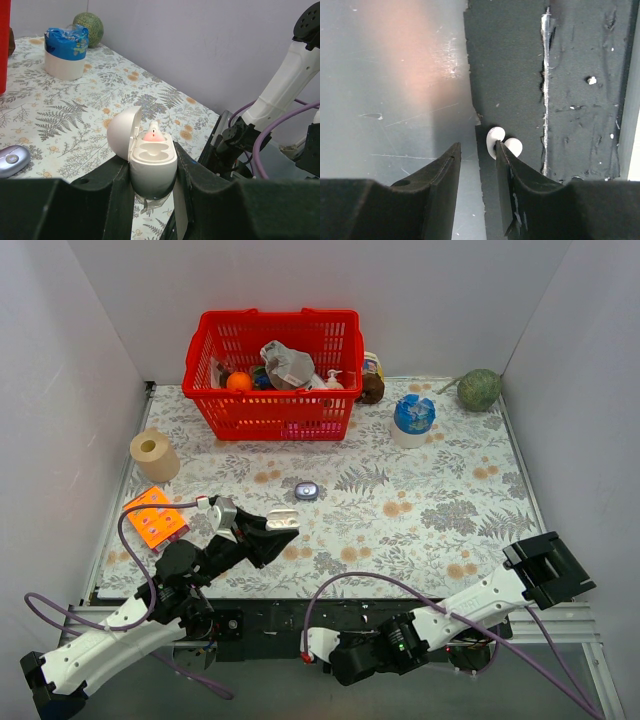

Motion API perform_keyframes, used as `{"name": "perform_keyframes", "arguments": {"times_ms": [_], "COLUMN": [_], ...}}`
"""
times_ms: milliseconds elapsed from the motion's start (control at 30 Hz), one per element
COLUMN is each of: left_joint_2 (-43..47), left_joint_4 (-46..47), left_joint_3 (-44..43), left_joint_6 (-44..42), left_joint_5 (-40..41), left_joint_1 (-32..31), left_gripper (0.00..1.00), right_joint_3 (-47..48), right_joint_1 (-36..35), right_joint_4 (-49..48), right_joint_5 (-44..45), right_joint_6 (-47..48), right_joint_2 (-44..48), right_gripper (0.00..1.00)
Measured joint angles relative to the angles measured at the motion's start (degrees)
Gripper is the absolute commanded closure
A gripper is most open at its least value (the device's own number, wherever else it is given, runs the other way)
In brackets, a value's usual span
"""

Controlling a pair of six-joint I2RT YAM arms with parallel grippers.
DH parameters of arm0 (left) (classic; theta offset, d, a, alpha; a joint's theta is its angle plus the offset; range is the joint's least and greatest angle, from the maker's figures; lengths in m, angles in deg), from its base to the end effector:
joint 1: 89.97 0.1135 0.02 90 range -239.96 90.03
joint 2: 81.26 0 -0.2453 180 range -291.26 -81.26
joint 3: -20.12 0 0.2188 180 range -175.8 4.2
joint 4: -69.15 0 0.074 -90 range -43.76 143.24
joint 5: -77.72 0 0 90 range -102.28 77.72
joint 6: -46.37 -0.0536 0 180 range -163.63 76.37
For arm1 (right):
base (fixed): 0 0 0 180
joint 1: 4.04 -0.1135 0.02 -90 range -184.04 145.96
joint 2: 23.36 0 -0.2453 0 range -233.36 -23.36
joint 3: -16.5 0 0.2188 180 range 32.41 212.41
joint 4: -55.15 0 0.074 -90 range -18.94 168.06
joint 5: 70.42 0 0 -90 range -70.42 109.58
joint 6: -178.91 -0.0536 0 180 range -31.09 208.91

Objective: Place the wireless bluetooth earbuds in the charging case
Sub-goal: Pick up the earbud from the corner of the board.

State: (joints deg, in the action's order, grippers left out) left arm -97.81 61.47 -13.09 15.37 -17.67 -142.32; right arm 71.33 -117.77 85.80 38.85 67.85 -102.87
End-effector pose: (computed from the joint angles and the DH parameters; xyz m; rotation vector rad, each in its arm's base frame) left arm 0.0695 -0.0983 0.2660 -0.0049 1.6416 -1.6279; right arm -0.0824 0.2314 0.1609 -1.7504 1.8574 0.5681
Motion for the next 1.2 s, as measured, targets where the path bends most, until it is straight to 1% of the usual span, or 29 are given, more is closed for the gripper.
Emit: {"name": "perform_keyframes", "arguments": {"times_ms": [100, 200, 233, 300, 333, 433, 700, 833, 1067, 1133, 1200], "left_joint_2": [0.0, 0.0, 0.0, 0.0, 0.0, 0.0, -0.3, -0.3, -0.3, -0.6, -0.9], "left_joint_4": [0.0, 0.0, 0.0, 0.0, 0.0, 0.0, 0.7, 0.9, 0.9, 1.2, 1.5], "left_joint_3": [0.0, 0.0, 0.0, 0.0, 0.0, 0.0, 0.0, 0.0, 0.0, 0.0, 0.0], "left_joint_6": [0.0, 0.1, 0.2, 0.3, 0.4, 0.4, 0.5, 0.5, 0.6, 0.6, 0.6], "left_joint_5": [0.0, 0.0, 0.0, 0.0, -0.1, -0.2, -0.4, -0.4, -0.4, -0.4, -0.4], "left_joint_1": [0.0, 0.0, 0.0, 0.0, 0.0, 0.0, 0.0, 0.0, 0.0, 0.0, 0.0], "left_gripper": [1.00, 1.00, 1.00, 1.00, 1.00, 1.00, 1.00, 1.00, 1.00, 1.00, 1.00], "right_joint_3": [0.1, 0.9, 1.2, 1.7, 1.8, 1.9, 1.9, 1.9, 2.3, 2.4, 2.5], "right_joint_1": [0.2, 0.6, 0.8, 1.0, 1.2, 1.2, 2.0, 3.5, 9.3, 11.8, 16.0], "right_joint_4": [0.7, 1.9, 2.3, 3.1, 3.4, 3.6, 3.9, 6.6, 8.9, 8.9, 8.3], "right_joint_5": [1.3, 2.4, 2.7, 3.2, 3.5, 3.6, 4.9, 7.1, 8.9, 8.6, 7.1], "right_joint_6": [-0.2, -0.9, -1.1, -1.3, -1.5, -1.9, -3.2, -3.7, -4.1, -4.1, -4.0], "right_joint_2": [-0.1, -0.8, -1.2, -1.7, -1.9, -2.0, -1.8, 0.5, 12.3, 15.3, 18.2], "right_gripper": [0.63, 0.74, 0.80, 0.86, 0.91, 0.99, 0.99, 0.99, 0.99, 0.99, 0.99]}}
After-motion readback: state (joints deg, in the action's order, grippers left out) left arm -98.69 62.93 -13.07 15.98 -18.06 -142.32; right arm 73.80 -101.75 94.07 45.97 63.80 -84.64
